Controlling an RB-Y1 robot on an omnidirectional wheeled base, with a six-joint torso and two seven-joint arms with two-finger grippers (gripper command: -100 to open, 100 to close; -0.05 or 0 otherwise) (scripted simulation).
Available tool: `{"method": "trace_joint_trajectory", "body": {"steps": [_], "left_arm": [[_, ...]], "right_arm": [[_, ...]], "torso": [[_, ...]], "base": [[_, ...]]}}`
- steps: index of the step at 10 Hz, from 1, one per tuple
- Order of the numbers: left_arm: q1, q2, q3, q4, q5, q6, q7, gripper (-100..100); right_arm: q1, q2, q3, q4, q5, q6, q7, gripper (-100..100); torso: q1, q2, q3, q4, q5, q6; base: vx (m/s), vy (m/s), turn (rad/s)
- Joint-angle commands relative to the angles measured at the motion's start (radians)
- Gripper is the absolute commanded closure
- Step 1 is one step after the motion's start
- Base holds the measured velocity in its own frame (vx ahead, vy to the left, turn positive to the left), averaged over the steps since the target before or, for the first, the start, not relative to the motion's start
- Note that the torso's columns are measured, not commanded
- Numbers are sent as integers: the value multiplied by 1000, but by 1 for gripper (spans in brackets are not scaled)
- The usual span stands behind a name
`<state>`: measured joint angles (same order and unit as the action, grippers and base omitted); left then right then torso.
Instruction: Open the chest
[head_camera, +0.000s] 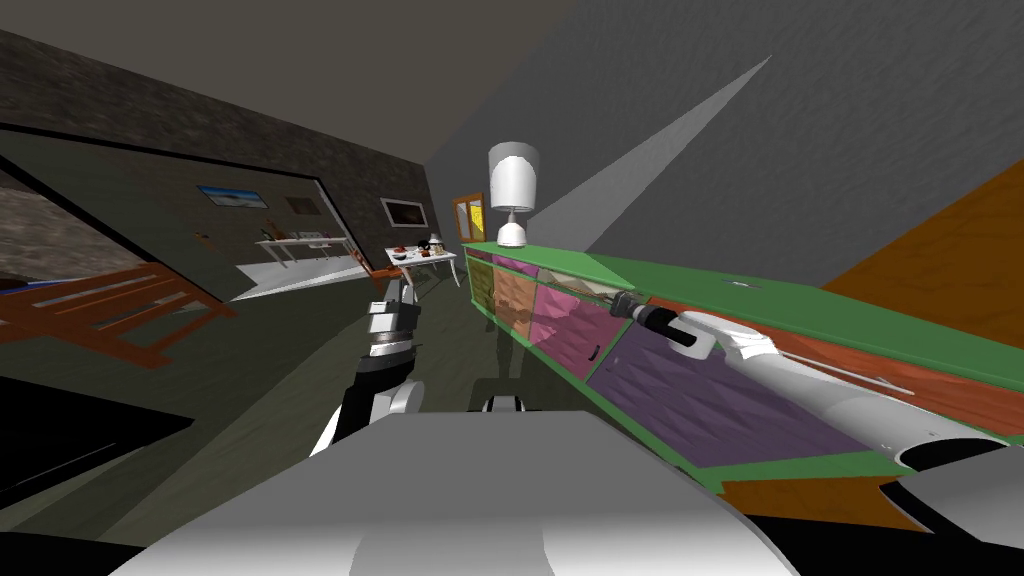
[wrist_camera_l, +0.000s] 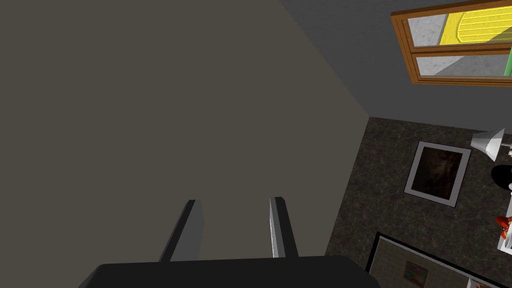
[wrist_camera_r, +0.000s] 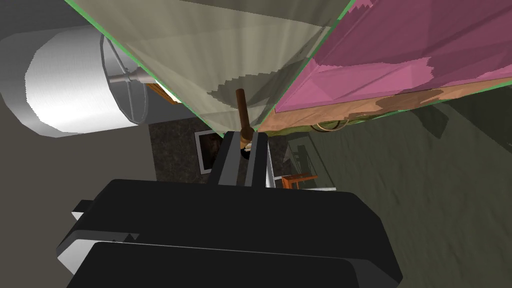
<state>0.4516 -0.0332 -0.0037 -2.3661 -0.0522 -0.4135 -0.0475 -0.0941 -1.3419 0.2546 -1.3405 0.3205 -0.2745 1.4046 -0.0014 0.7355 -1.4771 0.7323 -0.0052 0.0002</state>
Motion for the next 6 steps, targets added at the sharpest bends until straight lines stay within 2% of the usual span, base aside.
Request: {"method": "trace_joint_trajectory", "body": {"steps": [1, 3, 4, 6], "left_arm": [[0, 0, 0, 0, 0, 0, 0, 0], [0, 0, 0, 0, 0, 0, 0, 0], [0, 0, 0, 0, 0, 0, 0, 0], [0, 0, 0, 0, 0, 0, 0, 0]], "right_arm": [[13, -9, 7, -14, -5, -2, -4, 100], [12, -14, 1, -19, -7, -2, -4, 100], [13, -48, 3, -26, -20, -9, -23, -100], [12, -82, 3, -31, -32, -16, -42, -100]], "torso": [[-1, 0, 0, 1, 0, 0], [-3, -1, -1, 2, 2, 1], [-6, -3, -2, 4, 3, 0], [-1, -1, -1, 4, 5, 0]], "base": [[-158, 152, -27], [-97, 107, -22], [-12, 34, -13], [14, 21, -15]]}}
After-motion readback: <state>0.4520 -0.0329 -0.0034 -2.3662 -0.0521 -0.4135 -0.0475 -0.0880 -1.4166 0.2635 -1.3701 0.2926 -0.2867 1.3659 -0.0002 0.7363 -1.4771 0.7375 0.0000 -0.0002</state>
